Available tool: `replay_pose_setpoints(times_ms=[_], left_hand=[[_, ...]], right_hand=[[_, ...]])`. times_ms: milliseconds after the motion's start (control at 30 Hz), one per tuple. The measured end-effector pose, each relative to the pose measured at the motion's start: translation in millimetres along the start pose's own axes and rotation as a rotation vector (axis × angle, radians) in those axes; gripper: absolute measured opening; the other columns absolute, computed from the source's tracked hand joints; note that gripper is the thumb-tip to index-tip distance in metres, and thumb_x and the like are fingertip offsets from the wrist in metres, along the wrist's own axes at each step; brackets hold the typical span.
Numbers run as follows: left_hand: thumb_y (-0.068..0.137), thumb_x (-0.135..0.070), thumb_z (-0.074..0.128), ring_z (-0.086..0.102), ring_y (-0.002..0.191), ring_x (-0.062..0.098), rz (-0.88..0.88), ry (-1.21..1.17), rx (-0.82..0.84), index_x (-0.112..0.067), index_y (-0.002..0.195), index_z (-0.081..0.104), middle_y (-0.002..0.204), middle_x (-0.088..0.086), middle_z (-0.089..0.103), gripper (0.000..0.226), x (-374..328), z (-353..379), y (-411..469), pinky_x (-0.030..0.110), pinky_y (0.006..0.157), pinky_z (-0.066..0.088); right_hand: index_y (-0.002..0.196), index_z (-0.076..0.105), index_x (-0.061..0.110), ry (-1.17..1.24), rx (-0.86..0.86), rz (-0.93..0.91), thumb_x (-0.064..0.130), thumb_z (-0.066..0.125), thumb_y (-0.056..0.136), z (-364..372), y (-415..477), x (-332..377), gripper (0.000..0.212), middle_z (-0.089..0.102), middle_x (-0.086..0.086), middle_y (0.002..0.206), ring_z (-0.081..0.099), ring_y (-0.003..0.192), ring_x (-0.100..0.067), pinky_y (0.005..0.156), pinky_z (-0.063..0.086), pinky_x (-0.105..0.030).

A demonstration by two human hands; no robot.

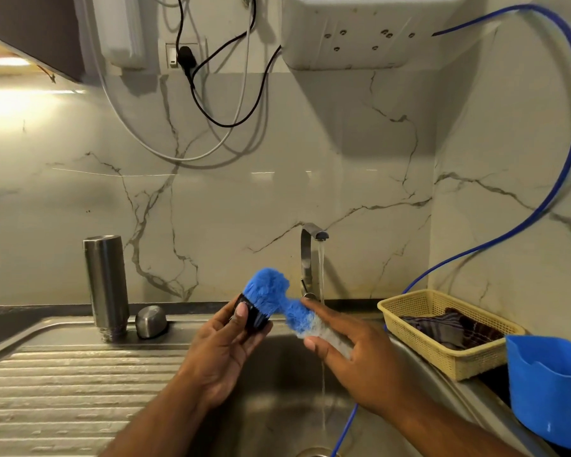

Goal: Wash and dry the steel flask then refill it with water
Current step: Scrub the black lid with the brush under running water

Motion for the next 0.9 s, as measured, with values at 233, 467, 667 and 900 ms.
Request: replay_pose_setpoints(times_ms=[233,467,667,900], left_hand=[[0.084,-0.014,0.061,0.066,0.117,0.038,-0.009,-0.029,0.023,0.006,0.126,0.059,0.123,0.028,0.068,0.047,0,6,-4,0.039,0.08,0.063],[0.088,-0.014,0.057,0.067,0.117,0.037,-0.019,-0.014,0.075,0.005,0.128,0.058,0.125,0.027,0.067,0.045,2,8,-3,0.042,0.089,0.06],[0.085,-0.012,0.06,0.067,0.118,0.034,0.009,0.08,0.108,0.0,0.128,0.06,0.126,0.022,0.068,0.044,5,3,2,0.045,0.092,0.059],[0.082,-0.017,0.079,0.071,0.104,0.015,0.259,0.968,0.084,-0.023,0.114,0.068,0.105,-0.006,0.076,0.034,-8,1,-7,0.036,0.091,0.058]], right_hand=[[0.145,0.043,0.056,0.046,-0.001,0.0,0.044,0.066,0.095,1,1,-3,0.056,0.06,0.026,0.132,0.057,0.115,0.011,0.085,0.044,-0.001],[0.144,0.042,0.059,0.035,-0.003,-0.039,0.045,0.065,0.096,2,1,0,0.055,0.06,0.026,0.128,0.056,0.113,0.012,0.083,0.045,-0.002],[0.138,0.036,0.071,-0.053,0.042,-0.095,0.052,0.062,0.095,3,-1,5,0.053,0.05,0.044,0.12,0.051,0.107,0.021,0.084,0.043,0.0],[0.139,0.027,0.075,-0.139,0.154,-0.152,0.057,0.06,0.094,1,-1,3,0.058,0.06,0.026,0.128,0.059,0.108,0.002,0.089,0.056,-0.025]])
Point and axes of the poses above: each hand's wrist, its own y-axis towards the middle knuckle, its own z-axis out of the palm, x = y × z, the point moved 6 cm from there along y, towards the middle knuckle
